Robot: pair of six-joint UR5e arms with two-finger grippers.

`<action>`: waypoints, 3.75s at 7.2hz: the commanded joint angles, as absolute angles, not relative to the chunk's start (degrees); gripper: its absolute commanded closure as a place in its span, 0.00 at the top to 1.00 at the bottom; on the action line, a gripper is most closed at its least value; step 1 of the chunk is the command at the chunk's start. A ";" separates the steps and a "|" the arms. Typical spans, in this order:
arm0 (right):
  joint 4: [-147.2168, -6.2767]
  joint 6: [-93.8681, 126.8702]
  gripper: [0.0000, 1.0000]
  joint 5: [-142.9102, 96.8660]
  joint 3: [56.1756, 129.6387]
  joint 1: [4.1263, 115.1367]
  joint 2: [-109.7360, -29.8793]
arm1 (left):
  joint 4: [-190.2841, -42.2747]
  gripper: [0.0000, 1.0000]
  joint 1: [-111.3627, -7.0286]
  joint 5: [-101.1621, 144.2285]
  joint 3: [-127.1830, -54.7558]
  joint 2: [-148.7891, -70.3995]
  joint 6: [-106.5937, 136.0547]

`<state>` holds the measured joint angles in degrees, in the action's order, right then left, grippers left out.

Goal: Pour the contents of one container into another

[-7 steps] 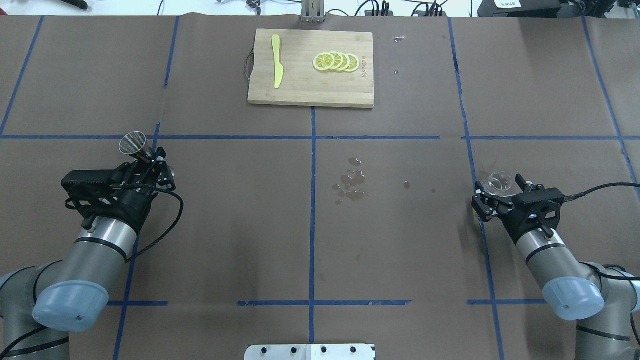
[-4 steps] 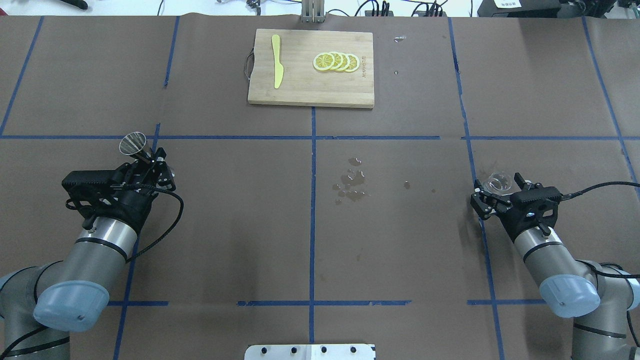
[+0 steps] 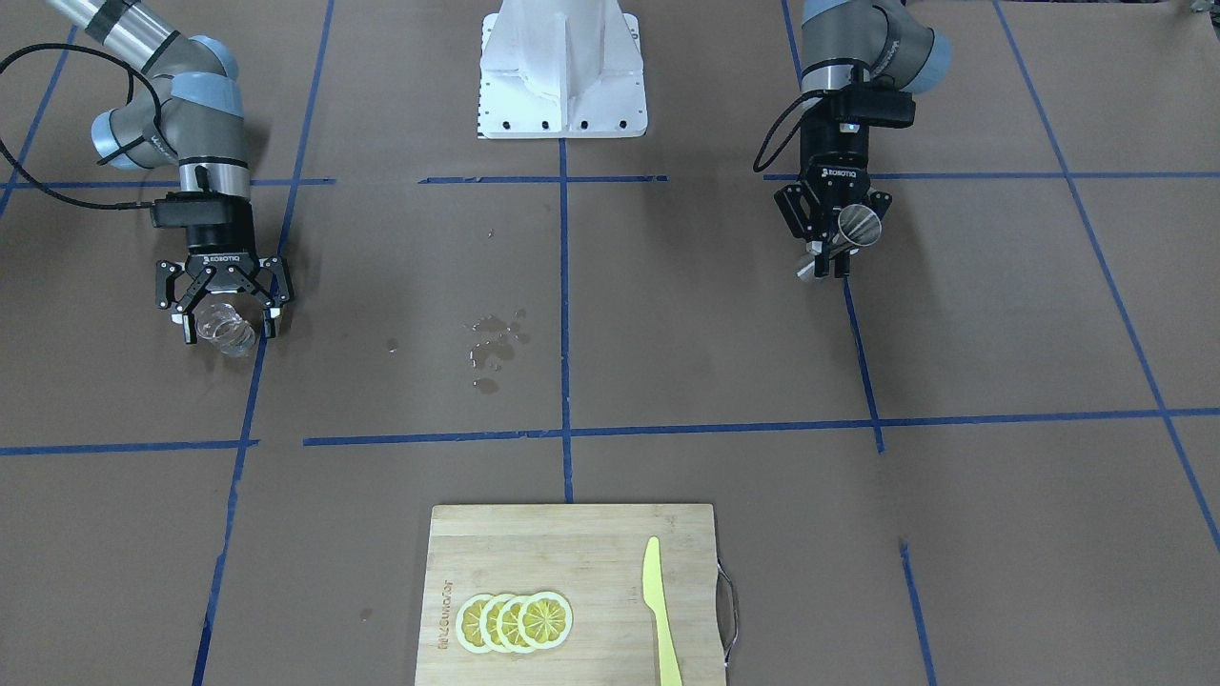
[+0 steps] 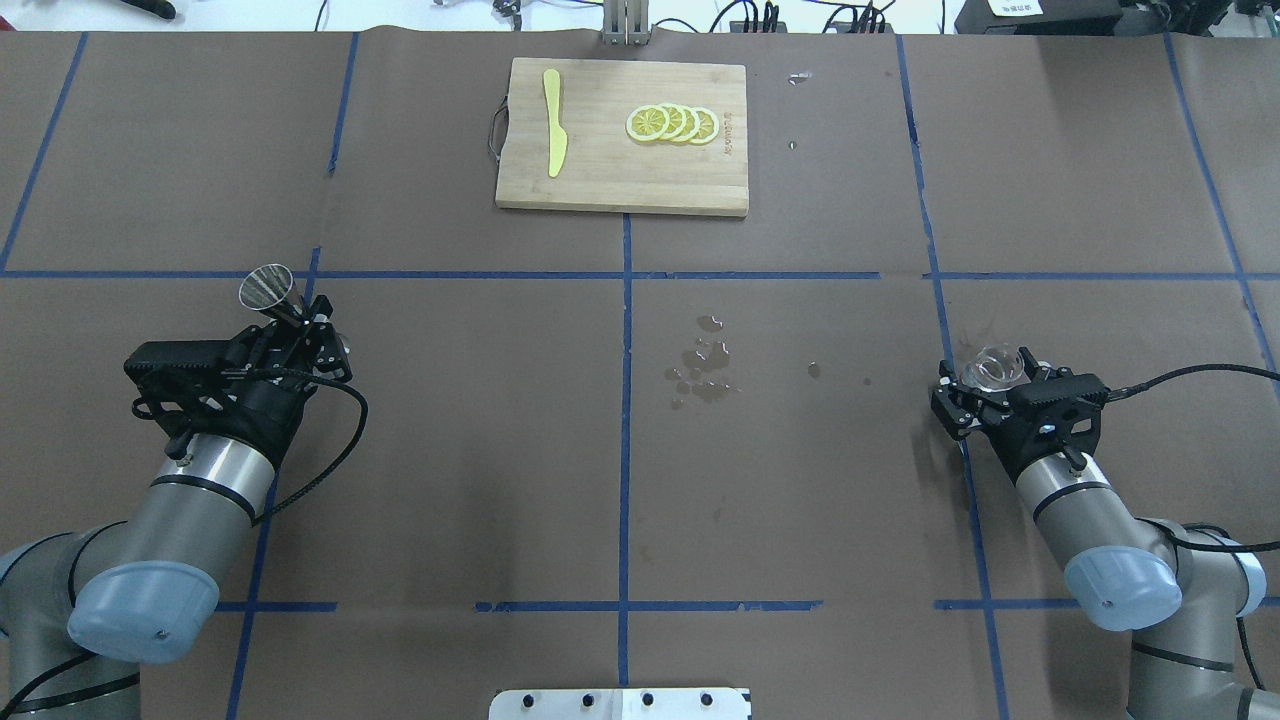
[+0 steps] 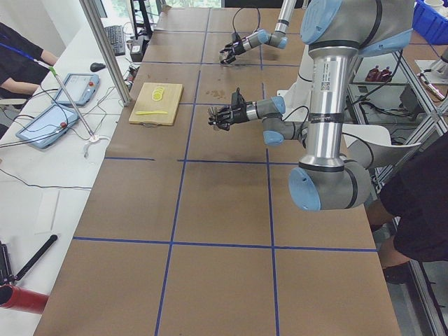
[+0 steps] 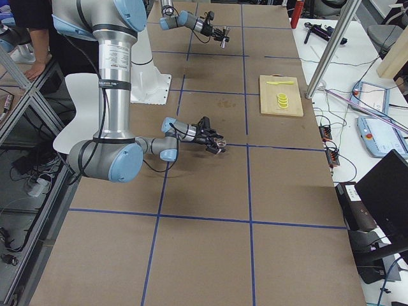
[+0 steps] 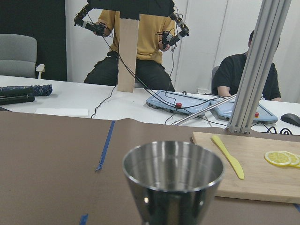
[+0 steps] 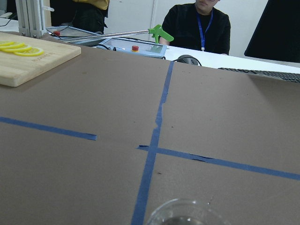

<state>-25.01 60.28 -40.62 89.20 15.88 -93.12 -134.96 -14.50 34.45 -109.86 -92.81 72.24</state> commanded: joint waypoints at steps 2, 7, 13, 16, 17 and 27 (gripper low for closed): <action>-24.96 60.47 0.94 -40.78 89.03 15.91 -93.16 | -135.00 0.00 -14.50 34.45 -109.86 -92.90 72.25; -24.96 60.56 0.90 -41.04 88.86 15.91 -93.34 | -134.91 0.00 -14.50 34.45 -109.78 -92.90 72.25; -24.87 60.64 0.27 -43.15 88.94 16.00 -93.95 | -135.00 0.00 -14.41 34.45 -109.60 -92.90 72.25; -22.06 59.77 0.00 -49.73 91.65 18.27 -95.01 | -135.00 0.00 -14.41 34.45 -109.60 -93.08 72.25; -22.06 59.50 0.00 -52.27 93.50 20.28 -95.01 | -135.00 0.00 -14.41 34.45 -109.60 -93.16 72.25; -31.46 33.86 0.00 -69.16 108.79 32.52 -92.20 | -140.86 0.00 -13.44 54.51 -98.53 -118.46 42.50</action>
<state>-30.24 37.45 -68.15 106.74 32.57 -92.40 -138.62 -12.50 48.01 -98.49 -116.66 47.59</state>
